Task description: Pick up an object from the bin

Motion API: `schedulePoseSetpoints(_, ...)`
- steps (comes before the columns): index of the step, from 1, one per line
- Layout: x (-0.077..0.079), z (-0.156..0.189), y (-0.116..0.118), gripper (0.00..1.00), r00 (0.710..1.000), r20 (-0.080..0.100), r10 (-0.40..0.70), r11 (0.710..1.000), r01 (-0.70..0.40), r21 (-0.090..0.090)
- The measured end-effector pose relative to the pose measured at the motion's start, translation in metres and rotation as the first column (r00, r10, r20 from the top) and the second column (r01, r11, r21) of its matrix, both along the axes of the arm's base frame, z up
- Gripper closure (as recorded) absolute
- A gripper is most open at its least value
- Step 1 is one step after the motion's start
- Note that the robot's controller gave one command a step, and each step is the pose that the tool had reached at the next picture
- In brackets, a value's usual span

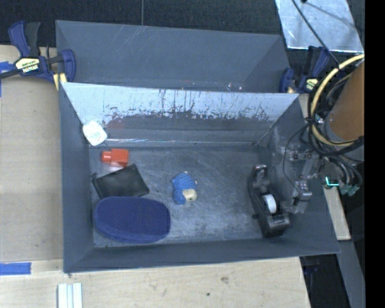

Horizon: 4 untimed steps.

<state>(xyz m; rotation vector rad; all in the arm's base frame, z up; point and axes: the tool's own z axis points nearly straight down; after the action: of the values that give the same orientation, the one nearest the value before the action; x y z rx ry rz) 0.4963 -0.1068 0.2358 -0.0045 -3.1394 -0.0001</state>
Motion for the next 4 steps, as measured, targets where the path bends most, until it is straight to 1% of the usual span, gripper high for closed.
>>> schedulePoseSetpoints(1,0.015,-0.129,-0.033,0.00,0.989,0.001,0.148,0.989,-0.148,0.001)
schedulePoseSetpoints(2,0.014,-0.133,-0.032,0.00,0.963,0.009,0.271,0.963,-0.271,0.000)
schedulePoseSetpoints(3,0.019,-0.137,-0.040,0.00,0.915,0.020,0.402,0.916,-0.402,-0.019)
schedulePoseSetpoints(4,0.024,-0.153,-0.026,0.00,0.670,0.019,0.742,0.670,-0.742,-0.018)
